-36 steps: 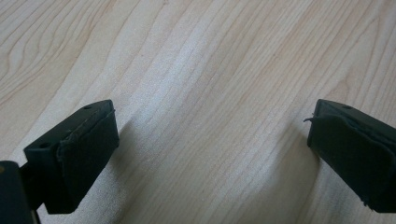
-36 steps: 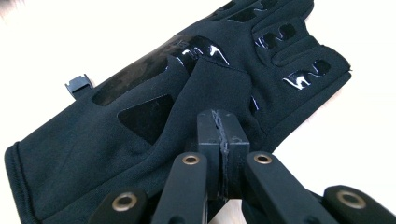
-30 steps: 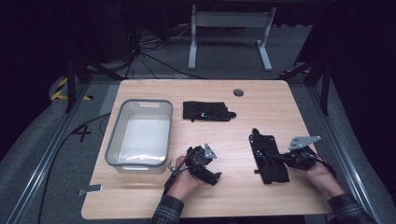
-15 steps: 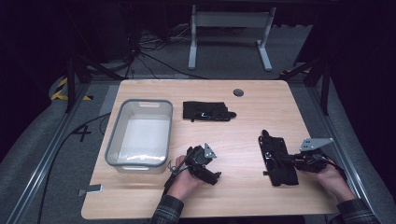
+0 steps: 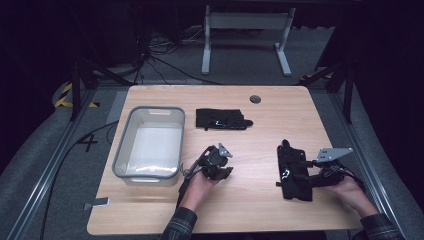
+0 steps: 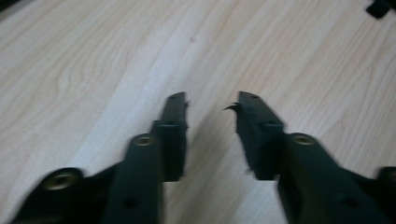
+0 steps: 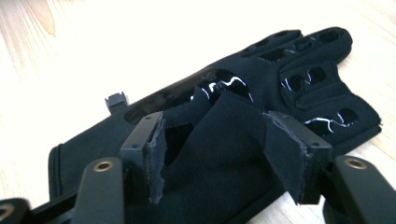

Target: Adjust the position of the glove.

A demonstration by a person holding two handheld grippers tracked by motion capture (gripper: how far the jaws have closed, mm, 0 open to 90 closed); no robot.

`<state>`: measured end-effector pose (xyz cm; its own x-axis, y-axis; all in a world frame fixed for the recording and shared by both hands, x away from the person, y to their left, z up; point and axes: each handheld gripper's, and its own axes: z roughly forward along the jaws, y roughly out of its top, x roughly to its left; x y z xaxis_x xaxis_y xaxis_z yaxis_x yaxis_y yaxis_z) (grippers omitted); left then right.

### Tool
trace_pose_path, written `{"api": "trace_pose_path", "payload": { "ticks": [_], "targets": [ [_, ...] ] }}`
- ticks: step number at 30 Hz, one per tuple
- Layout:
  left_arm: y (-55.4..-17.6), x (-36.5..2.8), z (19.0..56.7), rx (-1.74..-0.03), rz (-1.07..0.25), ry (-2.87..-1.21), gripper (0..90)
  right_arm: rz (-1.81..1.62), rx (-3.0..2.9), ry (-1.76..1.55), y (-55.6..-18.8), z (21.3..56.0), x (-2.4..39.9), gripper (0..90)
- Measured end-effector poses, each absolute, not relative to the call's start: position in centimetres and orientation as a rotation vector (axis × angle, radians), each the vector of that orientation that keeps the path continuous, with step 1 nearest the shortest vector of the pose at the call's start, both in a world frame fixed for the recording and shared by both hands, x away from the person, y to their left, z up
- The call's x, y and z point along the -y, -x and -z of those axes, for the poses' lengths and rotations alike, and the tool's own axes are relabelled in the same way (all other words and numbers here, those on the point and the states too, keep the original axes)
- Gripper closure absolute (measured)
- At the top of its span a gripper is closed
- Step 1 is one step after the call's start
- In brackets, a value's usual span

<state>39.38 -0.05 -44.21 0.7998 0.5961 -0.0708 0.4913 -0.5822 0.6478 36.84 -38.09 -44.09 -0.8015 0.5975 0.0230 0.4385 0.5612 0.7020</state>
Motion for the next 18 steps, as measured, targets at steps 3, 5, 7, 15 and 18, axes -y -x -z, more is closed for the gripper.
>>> {"api": "trace_pose_path", "payload": {
  "ticks": [3, 5, 7, 15, 18],
  "targets": [
    [-40.6, 0.4, 43.8, -0.821, -0.205, -2.300, 88.9, -1.083, -2.574, -0.856, -36.9, 43.9, 37.9, 38.3],
    [-41.4, 0.6, 43.5, -0.834, -0.205, -2.292, 89.7, -1.084, -2.574, -0.852, -36.9, 43.9, 37.8, 37.5],
    [-42.2, 0.9, 43.2, -0.843, -0.238, -2.300, 89.8, -1.085, -2.575, -0.847, -36.9, 43.9, 37.7, 36.8],
    [-46.5, 1.8, 42.3, -0.888, -0.296, -2.278, 89.8, -1.097, -2.574, -0.833, -36.9, 43.8, 37.5, 33.6],
    [-47.7, 2.0, 42.0, -0.897, -0.313, -2.274, 89.8, -1.097, -2.575, -0.829, -36.9, 43.8, 37.5, 33.5]
  ]
}}
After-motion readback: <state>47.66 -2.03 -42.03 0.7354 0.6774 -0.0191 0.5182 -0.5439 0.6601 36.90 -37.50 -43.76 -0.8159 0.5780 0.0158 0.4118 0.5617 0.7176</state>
